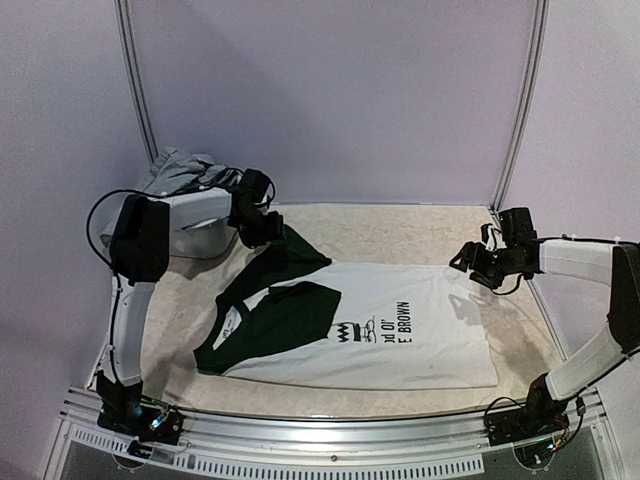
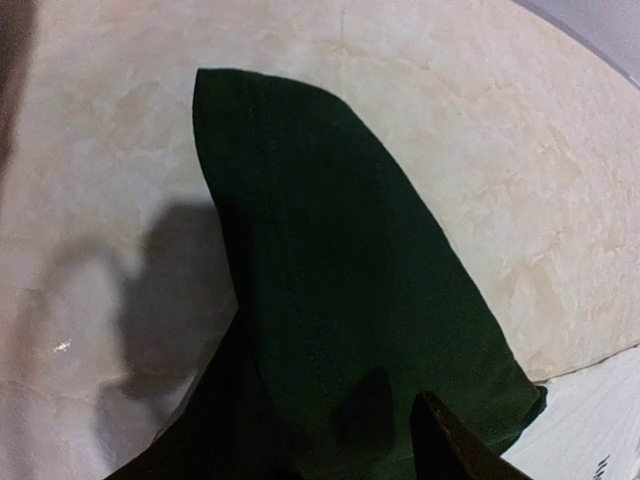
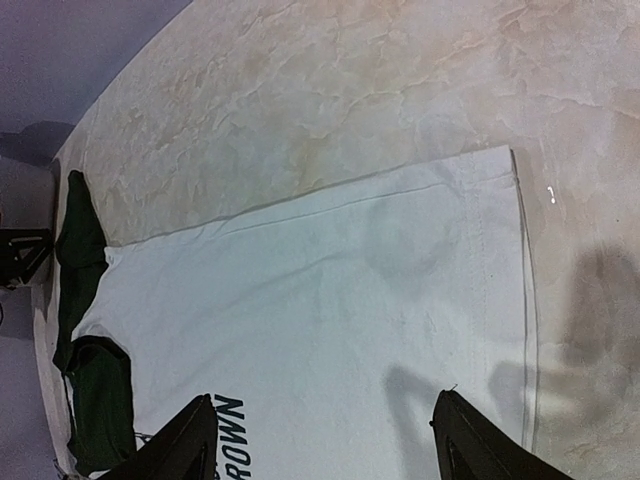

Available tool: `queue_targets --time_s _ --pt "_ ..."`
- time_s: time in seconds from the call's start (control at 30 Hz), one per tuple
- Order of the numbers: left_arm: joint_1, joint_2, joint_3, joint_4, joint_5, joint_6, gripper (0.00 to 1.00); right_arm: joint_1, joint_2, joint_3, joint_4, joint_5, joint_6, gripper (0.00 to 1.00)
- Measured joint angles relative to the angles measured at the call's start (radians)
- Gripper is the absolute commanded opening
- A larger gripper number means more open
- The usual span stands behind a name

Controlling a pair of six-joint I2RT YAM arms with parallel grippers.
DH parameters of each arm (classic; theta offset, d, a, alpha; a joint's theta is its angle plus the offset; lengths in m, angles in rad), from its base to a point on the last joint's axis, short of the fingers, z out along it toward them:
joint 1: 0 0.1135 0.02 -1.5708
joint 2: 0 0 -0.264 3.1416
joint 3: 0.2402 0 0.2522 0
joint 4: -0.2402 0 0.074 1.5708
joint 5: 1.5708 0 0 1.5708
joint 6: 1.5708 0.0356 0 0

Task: Fold and stack the mixed laundry pile

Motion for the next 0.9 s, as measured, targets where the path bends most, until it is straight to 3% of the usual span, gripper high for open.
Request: queue_targets --time_s 0.5,0.9 --pt "0.0 0.024 -0.026 0.035 0.061 -0.031 0.51 0.0 0.056 0.017 0.025 -0.011 0.0 0.75" --pt "0.0 0.045 -0.006 0.051 0.093 -0.047 0.22 0.0 0.063 0.018 0.026 -0.011 0.0 0.75"
